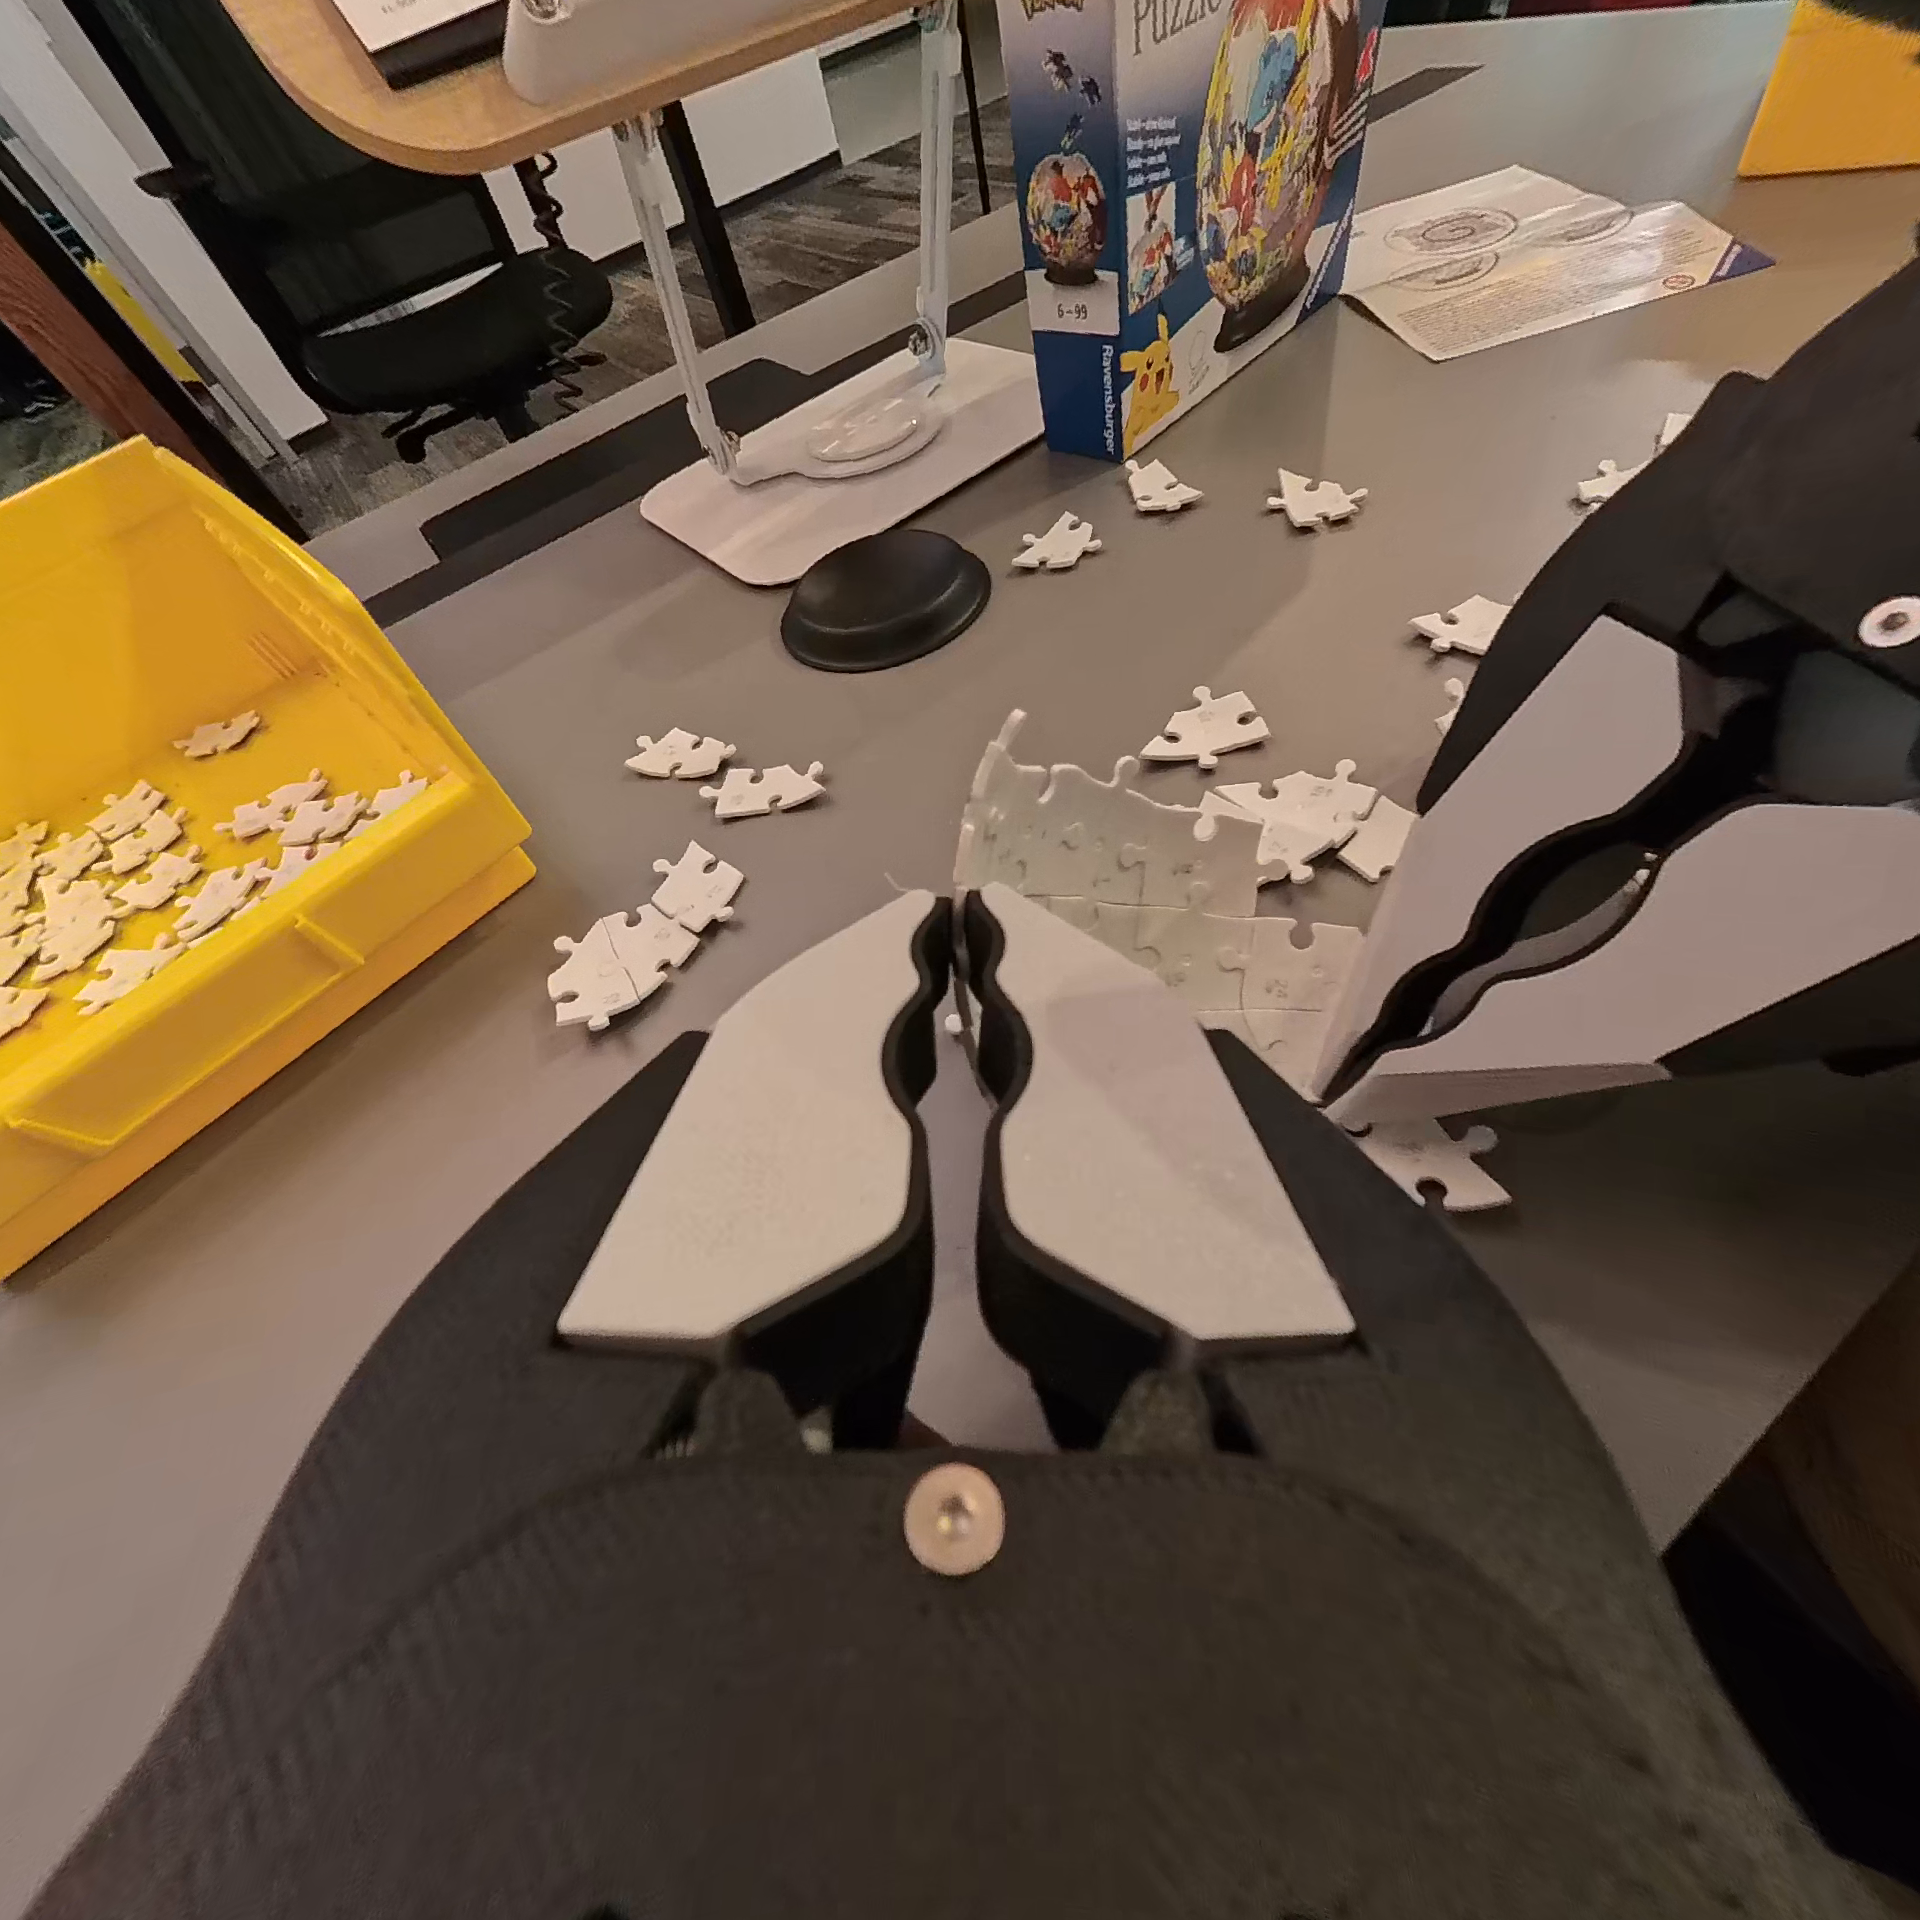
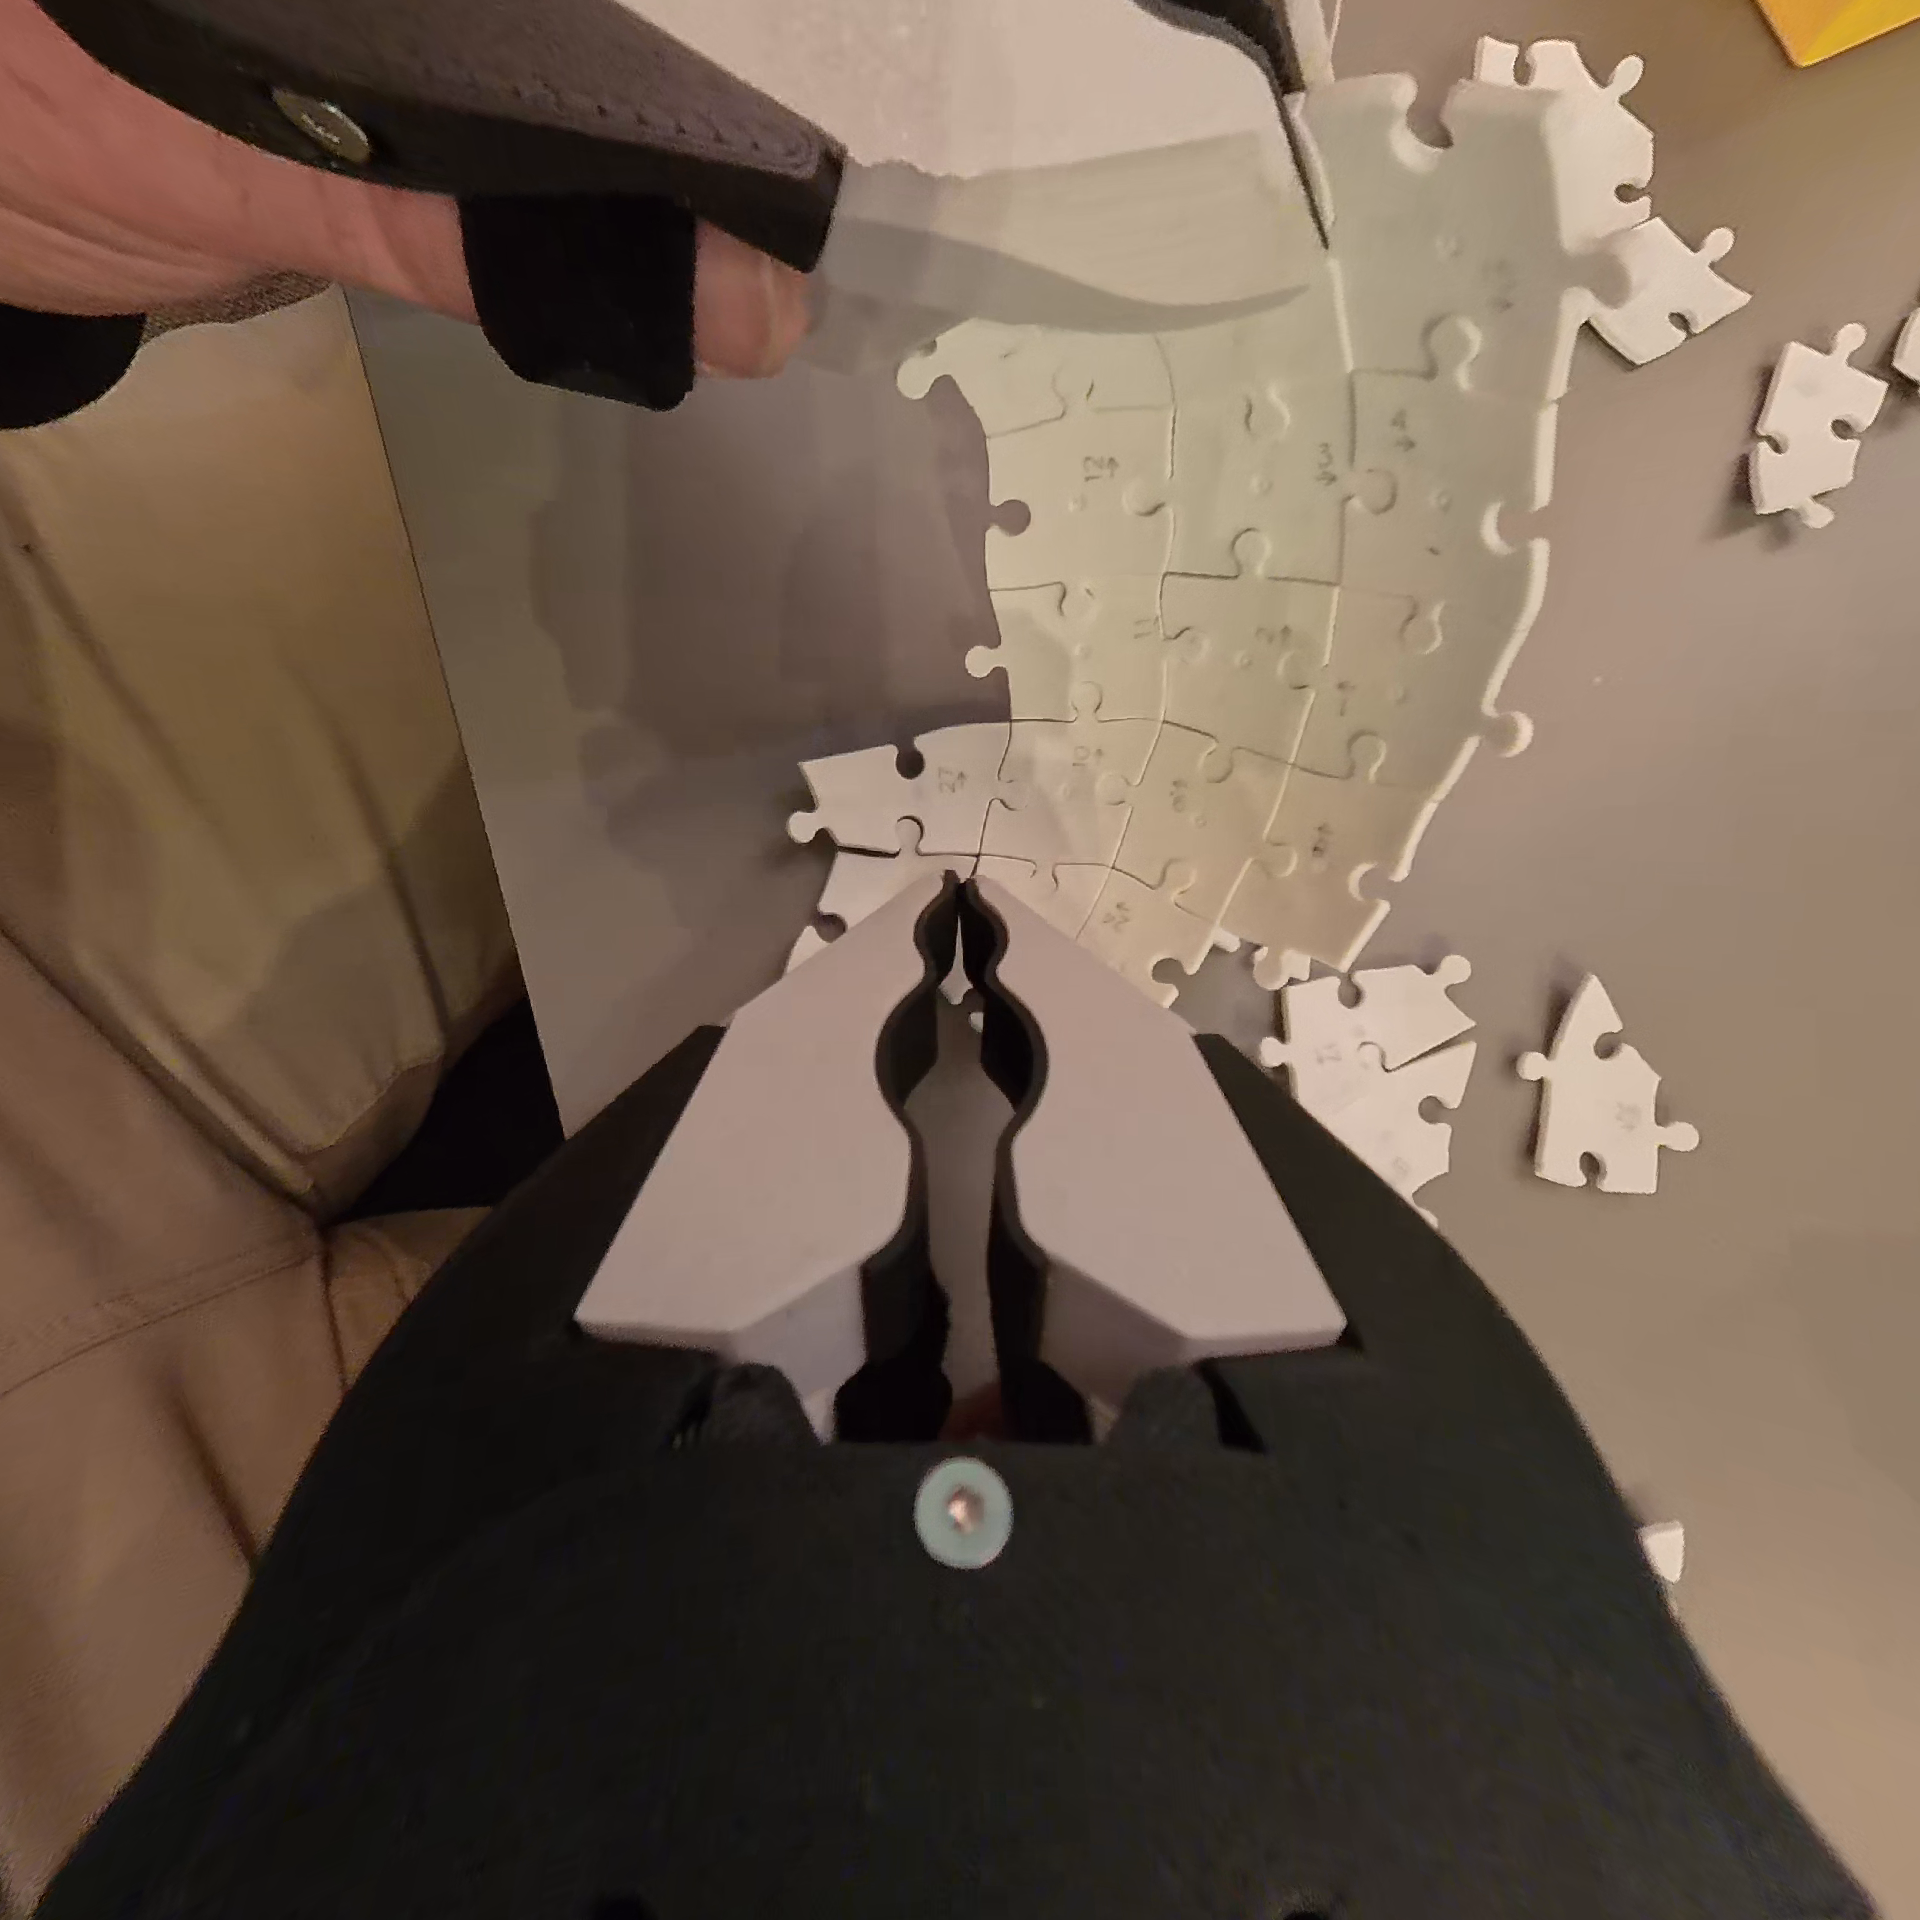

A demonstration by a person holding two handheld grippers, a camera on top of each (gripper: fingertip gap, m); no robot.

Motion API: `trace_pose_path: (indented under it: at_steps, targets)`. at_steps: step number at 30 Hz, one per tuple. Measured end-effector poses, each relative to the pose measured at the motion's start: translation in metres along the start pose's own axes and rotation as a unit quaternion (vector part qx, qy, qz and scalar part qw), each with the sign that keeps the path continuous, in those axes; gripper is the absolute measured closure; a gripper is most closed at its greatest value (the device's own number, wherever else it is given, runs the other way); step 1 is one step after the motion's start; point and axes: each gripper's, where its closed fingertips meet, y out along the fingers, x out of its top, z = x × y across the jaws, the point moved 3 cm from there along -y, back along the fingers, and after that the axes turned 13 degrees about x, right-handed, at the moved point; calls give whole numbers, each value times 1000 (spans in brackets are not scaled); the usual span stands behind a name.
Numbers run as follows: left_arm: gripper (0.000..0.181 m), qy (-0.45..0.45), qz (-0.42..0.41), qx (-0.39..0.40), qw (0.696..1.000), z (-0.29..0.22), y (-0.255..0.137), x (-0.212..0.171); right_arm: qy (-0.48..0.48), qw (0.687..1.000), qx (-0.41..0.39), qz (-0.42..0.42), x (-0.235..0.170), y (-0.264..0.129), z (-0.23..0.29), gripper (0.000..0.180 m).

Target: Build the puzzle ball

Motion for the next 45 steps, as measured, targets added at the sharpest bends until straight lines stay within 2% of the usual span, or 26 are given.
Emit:
trace_pose_path:
  at_steps: [17, 29, 39, 45]
  targets:
    - [178, 6, -13, 3, 1000, -2, -4, 1, -21, 1000, 2, 9, -3, -2, 4, 180]
    - [175, -1, -23, 4, 1000, -4, -17, 1, -79, 995, -50, 19, -5, 0, 7, 180]
    - [163, -17, -17, 9, 1000, 0, -28, 1, -150, 982, -111, 40, -6, 2, 13, 180]
    - [153, -33, 22, -6, 999, 1, -26, -8, -169, 975, -135, 44, -6, 3, 14, 180]
